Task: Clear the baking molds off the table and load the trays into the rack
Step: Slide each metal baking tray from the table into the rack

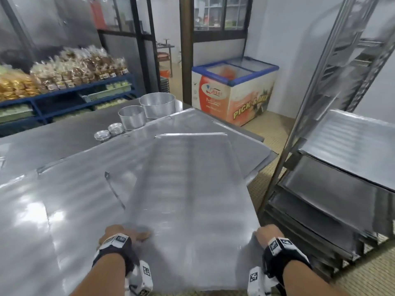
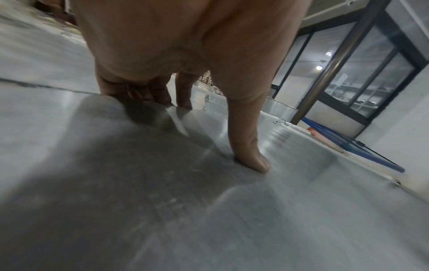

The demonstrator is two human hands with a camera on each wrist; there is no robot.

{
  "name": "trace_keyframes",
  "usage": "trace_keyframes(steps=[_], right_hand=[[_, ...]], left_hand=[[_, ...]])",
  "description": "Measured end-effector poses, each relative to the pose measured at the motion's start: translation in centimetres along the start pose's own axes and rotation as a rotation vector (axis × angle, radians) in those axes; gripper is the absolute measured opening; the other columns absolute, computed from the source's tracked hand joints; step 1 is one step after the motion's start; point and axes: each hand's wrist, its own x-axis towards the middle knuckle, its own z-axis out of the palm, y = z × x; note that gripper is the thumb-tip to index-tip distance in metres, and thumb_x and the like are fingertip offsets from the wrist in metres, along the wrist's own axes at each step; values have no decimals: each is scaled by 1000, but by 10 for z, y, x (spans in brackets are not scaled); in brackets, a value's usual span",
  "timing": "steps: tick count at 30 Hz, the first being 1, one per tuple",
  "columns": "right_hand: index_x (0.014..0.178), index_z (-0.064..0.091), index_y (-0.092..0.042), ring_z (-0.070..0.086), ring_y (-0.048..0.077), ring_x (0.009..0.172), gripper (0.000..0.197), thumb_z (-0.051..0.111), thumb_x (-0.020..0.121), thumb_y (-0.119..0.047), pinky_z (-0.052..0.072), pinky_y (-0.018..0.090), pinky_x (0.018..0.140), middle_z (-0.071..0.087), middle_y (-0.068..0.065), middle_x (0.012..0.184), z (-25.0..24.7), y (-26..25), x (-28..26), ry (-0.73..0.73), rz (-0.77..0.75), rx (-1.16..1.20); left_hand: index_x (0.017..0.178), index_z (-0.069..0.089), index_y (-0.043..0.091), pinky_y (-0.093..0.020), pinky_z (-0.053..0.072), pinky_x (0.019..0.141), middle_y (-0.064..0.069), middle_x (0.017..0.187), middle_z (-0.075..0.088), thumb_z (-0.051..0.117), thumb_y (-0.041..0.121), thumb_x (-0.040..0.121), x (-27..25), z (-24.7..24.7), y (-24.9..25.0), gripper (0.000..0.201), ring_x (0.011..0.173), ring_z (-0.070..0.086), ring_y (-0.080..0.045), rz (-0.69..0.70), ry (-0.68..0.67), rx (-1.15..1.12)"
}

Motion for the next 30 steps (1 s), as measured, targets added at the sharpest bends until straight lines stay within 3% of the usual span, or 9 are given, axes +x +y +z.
trace_keyframes(steps=[2,4,6,9,13,17,20,24,30], right_hand=[[136,55,-8,50,27,131,42,35,100,-19,45,25,97,54,14,140,6,-6,-4,2,45,100],[139,53,-10,48,27,133,43,33,101,-17,41,29,105,52,13,142,7,-14,-14,36,65,203],[139,52,-10,50,27,131,43,33,101,-15,41,29,102,52,13,142,13,-18,-17,54,93,266],[138,53,-9,52,29,128,42,35,100,-14,43,27,93,53,15,140,16,-25,-21,29,142,341],[136,55,-9,55,28,126,40,36,101,-9,40,27,82,56,14,138,11,-29,-24,-61,99,402],[117,68,-1,61,24,91,32,54,92,-16,39,20,57,68,17,117,17,-23,-11,21,205,538],[101,72,0,60,27,83,25,61,84,-13,43,25,67,68,14,92,13,-20,-1,40,237,641],[105,66,7,63,32,90,40,70,82,-24,45,30,75,69,21,100,3,-26,13,58,211,706],[63,62,-2,61,31,80,31,70,84,-23,41,29,70,62,12,69,-12,-26,24,54,140,735]], left_hand=[[72,65,14,-41,57,88,-12,95,70,96,43,30,1,-13,9,60,92,69,-31,26,-16,-10],[78,66,12,-43,57,88,-12,97,70,95,47,27,21,-18,13,69,94,68,-34,36,-13,-31],[88,65,12,-43,56,88,-11,101,69,89,54,21,33,-21,20,83,97,66,-36,57,-20,-1],[85,61,13,-43,57,87,-12,101,69,84,52,25,45,-23,25,75,95,68,-34,100,-50,38],[101,63,12,-42,57,84,-13,102,70,84,62,15,66,-19,22,101,95,67,-34,112,-14,16],[106,65,8,-39,56,82,-14,107,70,90,62,37,56,-27,14,91,97,67,-34,130,-29,0],[90,63,2,-35,51,73,-17,99,69,92,53,54,52,-31,-5,69,89,66,-34,38,-69,-90],[76,63,-3,-30,45,55,-17,74,67,90,50,60,37,-26,-41,62,66,64,-29,-90,-29,-293],[130,58,0,-37,55,83,-18,112,67,87,65,50,16,20,-67,107,97,67,-35,-137,-13,-443]])
